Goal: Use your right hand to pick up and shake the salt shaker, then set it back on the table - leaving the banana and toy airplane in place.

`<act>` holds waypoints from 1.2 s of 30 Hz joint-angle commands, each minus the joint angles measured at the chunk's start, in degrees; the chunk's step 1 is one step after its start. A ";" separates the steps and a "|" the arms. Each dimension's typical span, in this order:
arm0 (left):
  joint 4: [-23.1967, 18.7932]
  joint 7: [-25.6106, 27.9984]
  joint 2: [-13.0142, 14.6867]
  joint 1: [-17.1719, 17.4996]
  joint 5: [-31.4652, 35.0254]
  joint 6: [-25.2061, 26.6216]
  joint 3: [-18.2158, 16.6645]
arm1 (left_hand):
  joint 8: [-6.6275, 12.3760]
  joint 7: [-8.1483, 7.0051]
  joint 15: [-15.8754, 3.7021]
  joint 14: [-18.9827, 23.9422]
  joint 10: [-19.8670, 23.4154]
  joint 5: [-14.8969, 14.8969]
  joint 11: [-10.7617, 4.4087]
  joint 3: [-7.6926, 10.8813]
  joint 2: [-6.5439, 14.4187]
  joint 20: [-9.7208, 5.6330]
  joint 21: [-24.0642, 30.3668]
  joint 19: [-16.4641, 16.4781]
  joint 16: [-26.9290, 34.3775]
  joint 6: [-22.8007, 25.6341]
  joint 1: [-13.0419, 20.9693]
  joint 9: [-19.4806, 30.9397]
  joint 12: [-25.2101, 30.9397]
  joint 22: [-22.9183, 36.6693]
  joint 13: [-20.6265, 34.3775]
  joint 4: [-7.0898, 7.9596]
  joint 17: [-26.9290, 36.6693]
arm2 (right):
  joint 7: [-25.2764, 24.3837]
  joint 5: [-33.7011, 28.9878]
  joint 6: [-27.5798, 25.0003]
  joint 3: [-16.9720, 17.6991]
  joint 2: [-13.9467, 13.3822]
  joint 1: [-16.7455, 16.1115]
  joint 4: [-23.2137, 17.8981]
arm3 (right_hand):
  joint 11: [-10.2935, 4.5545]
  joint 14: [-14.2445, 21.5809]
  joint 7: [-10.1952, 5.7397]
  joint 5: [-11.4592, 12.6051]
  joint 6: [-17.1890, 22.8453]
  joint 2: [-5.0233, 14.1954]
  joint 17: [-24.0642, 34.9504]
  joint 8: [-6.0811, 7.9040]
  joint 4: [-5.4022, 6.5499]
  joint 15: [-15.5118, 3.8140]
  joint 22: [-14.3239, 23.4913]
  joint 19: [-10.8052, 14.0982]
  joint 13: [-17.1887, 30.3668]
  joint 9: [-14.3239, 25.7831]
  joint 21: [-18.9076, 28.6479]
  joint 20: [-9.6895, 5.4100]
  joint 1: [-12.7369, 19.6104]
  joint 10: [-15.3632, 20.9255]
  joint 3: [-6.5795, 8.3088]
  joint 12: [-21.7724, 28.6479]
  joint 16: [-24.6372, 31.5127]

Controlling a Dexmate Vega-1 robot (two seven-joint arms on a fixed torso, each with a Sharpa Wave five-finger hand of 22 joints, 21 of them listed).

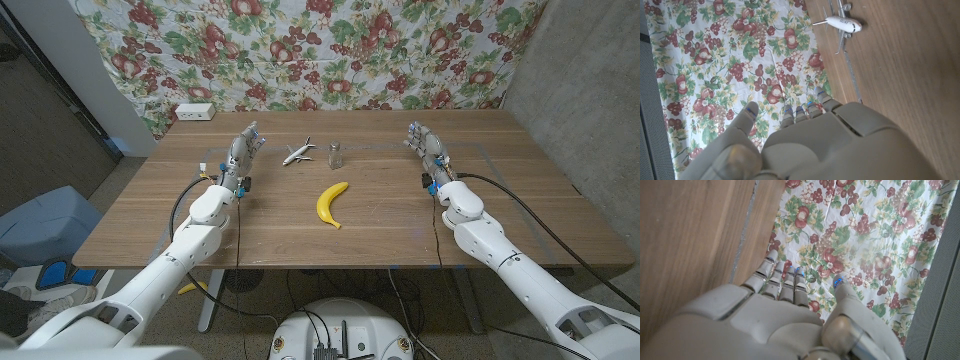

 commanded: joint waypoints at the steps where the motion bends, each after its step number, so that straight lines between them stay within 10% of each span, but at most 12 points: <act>1: -1.67 1.51 0.85 1.61 0.22 0.14 -0.75 | 0.23 -0.30 -1.05 1.86 1.14 -0.11 0.39 0.07 1.13 1.30 0.62 2.28 0.77 0.95 0.13 0.13 0.65 0.34 0.12 -0.72 0.17 | -5.49 -5.48 -2.09 -0.50 -1.36 -0.20 -3.79 | 0.06 1.08 -0.12 0.39 0.91 0.41 0.27 0.68 -0.55 -0.25 0.28 0.58 0.18 0.25 -0.11 0.18 0.31 1.43 0.17 0.64 0.67; 36: 0.41 0.27 0.68 1.15 -0.27 -1.34 -1.21 | 0.05 -0.97 -0.87 2.93 2.16 -0.19 0.82 0.23 1.14 1.45 0.36 3.78 0.37 1.89 -0.12 0.17 0.45 0.44 0.17 -1.57 0.23 | -12.18 -17.38 -10.53 -4.05 -2.82 2.42 -8.88 | -0.35 1.67 -0.54 0.95 1.69 1.06 0.78 0.62 -1.34 -0.89 0.37 1.06 0.34 0.36 -0.63 0.64 1.06 2.33 0.44 0.60 1.41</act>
